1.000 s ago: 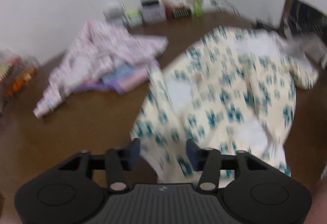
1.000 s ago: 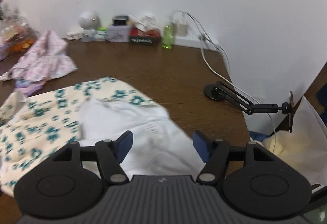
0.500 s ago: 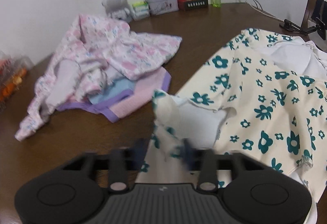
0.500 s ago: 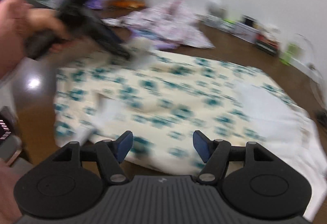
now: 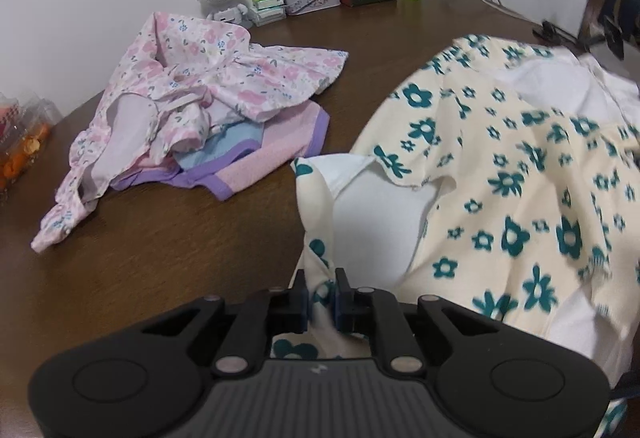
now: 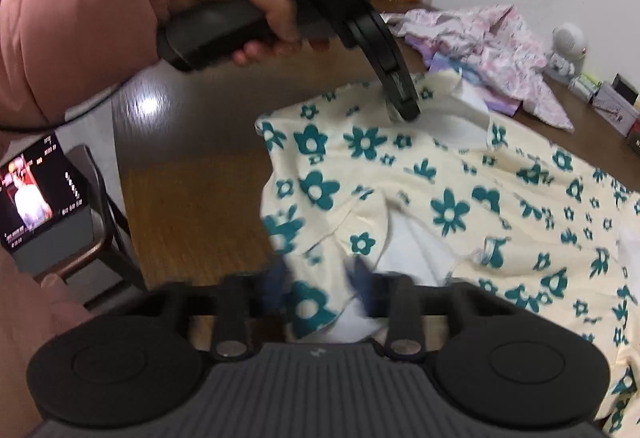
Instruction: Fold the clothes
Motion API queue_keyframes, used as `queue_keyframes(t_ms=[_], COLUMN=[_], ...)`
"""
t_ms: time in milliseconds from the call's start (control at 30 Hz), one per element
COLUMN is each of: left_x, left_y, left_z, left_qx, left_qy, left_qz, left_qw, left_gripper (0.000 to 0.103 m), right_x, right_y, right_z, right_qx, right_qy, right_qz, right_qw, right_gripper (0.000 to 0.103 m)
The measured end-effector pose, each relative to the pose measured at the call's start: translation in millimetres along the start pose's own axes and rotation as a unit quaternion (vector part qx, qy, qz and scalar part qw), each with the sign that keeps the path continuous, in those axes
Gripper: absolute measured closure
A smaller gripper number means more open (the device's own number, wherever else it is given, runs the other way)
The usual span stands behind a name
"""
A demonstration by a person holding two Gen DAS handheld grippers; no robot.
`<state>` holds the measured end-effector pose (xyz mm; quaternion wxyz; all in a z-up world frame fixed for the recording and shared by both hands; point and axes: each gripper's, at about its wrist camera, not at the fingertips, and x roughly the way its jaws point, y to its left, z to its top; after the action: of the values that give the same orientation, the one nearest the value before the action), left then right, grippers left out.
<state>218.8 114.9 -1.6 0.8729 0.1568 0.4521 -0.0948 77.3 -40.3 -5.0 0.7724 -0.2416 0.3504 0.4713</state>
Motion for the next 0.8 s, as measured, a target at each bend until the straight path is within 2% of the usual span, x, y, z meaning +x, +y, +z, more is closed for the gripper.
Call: queue_keyframes(t_ms=[100,333,467,633,800], left_x=[-12.7,-41.7,-55.6,-64.3,-64.4], left_y=[-11.3,-47.7,-88.9,-131.4,-156.0], left_z=[-14.9,-46.0,-55.8,-59.2,-53.7], left_qx=[0.035,0.103,0.157,0.203,0.221], left_qy=[0.003,-0.001,-0.013,-0.024,-0.024], left_qz=[0.006,-0.019,-0.041,-0.068,-0.084], left_qw=[0.9994,0.9945,0.9866,0.9766,0.9713], left_gripper=[0.093,0.093,0.094,0.094,0.094], right_x=[-8.2,-42.5,-57.7,-70.6,-74.9], right_y=[-6.0,-55.5,-77.6,-92.7,-106.9], right_z=[-6.7,-44.9,-62.8,-77.6,-86.8], right_qx=[0.003,0.054,0.068,0.063,0.066], right_qy=[0.010,0.043,0.061,0.083,0.090], right_qz=[-0.009,-0.072,-0.102,-0.132,-0.147], right_qw=[1.000,0.995,0.991,0.986,0.983], right_gripper=[0.095,0.096,0.096,0.096,0.096])
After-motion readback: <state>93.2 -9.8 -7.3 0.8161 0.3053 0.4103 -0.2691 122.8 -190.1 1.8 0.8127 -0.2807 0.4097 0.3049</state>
